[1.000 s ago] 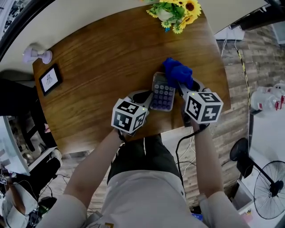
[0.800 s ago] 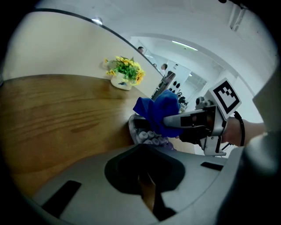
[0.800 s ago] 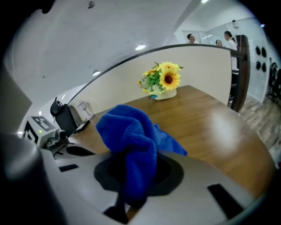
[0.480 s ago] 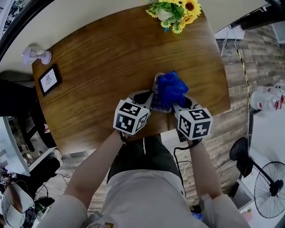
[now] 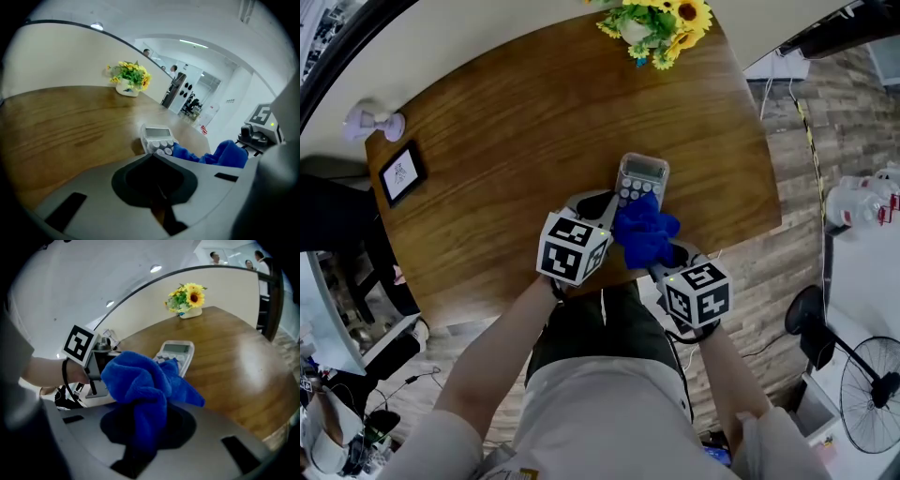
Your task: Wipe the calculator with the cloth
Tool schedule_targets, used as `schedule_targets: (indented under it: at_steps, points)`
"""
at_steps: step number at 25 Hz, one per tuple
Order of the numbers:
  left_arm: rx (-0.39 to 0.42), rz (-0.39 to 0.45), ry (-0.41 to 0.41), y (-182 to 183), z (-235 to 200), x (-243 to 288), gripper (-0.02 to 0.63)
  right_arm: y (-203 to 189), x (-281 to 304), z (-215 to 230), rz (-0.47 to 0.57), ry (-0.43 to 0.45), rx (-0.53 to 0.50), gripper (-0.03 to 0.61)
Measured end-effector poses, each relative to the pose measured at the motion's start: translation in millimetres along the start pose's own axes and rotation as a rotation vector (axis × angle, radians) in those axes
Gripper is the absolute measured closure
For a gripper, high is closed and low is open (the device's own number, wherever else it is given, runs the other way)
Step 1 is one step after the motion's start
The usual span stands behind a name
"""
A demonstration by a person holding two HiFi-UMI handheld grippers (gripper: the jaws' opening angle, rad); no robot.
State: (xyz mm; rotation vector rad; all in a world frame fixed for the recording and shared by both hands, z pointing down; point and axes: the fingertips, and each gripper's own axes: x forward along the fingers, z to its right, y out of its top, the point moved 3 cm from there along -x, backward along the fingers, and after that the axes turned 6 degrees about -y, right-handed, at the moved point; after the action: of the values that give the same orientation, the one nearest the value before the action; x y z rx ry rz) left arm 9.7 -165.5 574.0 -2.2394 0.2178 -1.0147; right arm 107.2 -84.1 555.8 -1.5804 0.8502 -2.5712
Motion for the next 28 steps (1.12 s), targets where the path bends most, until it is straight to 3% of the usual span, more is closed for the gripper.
schedule_targets:
  at_steps: [3,8,12,18,23,28]
  points:
    - [-0.003,-0.001,0.0,-0.3,1.1,0.5,0.611,15.6,-13.6,9.0,0.051,0.008,0.018,0.502]
    - [-0.009,0.003,-0.006,-0.9,0.5,0.6,0.611,83.3,-35.1,53.8,0.259,-0.091,0.081,0.502]
    - [-0.015,0.004,-0.008,-0.1,0.0,0.1,0.611,121.4,-25.9,73.7,0.339,-0.161,0.091,0.502]
    - [-0.013,0.001,-0.008,0.0,1.8,0.1,0.611,109.1,24.1,56.4,0.262,-0.162,0.104,0.499]
    - [-0.009,-0.005,-0.006,-1.1,-2.6,-1.2,0.611,83.8,33.8,22.2,0.211,-0.144,-0.009,0.498]
    - [-0.014,-0.006,-0.016,0.4,-0.5,0.2,0.611,47.7,21.0,1.0,0.122,-0.074,-0.059,0.499]
